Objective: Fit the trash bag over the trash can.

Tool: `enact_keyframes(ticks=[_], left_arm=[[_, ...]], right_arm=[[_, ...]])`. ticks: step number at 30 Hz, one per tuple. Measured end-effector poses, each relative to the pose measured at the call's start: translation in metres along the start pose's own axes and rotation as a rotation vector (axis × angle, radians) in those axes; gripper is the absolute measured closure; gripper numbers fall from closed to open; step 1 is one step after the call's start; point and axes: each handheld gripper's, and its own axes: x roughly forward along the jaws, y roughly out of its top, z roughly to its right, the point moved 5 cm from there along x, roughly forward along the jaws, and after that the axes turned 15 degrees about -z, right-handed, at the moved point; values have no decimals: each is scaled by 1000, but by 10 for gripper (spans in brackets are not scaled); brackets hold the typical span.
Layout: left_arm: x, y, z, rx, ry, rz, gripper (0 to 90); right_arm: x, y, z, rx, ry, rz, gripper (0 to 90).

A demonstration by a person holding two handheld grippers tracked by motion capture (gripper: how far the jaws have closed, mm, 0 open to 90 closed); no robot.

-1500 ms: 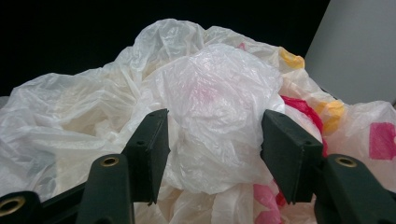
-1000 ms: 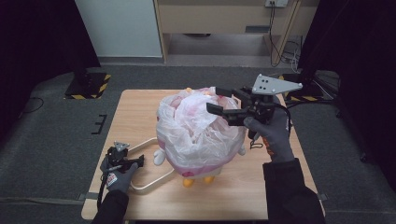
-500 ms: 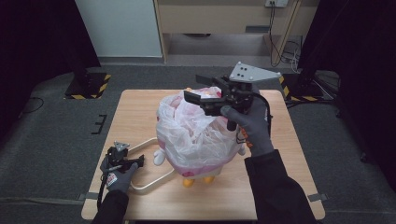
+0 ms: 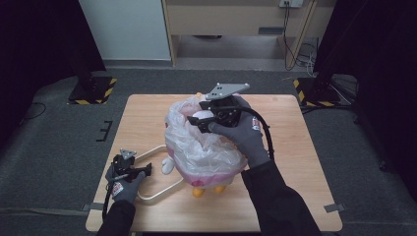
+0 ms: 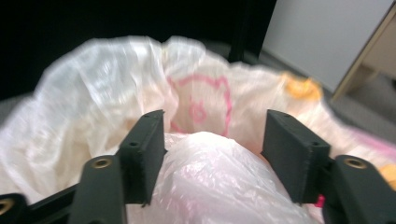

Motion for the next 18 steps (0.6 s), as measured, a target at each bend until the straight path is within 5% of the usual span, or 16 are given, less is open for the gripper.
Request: enact_keyframes(ticks=[11,18], left_arm=[[0,0,0,1,0,-1,29],[0,0,0,1,0,0,29]], right_arm=[[26,-12,-6,-33,-41,-241,309],[29,-14,-7,-21,-43,-264,301]])
